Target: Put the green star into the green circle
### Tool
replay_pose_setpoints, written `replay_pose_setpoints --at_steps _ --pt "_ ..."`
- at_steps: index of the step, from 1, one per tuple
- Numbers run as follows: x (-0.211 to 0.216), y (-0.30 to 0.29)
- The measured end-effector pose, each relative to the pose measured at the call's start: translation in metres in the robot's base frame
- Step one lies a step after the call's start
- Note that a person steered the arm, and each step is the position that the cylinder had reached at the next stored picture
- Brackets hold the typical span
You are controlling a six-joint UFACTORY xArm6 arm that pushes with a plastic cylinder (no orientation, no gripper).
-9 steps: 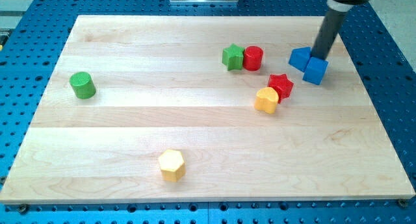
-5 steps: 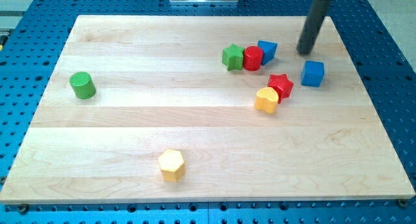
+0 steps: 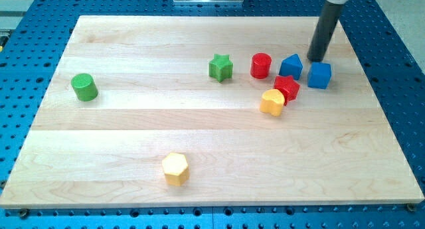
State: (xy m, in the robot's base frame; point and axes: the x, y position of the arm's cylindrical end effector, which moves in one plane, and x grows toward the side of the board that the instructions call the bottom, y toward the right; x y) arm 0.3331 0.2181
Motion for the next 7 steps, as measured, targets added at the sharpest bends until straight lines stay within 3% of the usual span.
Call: replay_pose_setpoints --at_steps 1,3,4,6,7 --pt "0.025 -0.011" --pt "0.015 -0.14" --pt "0.021 -0.166" --pt "0.067 -0.248" --pt "0.076 -0.354"
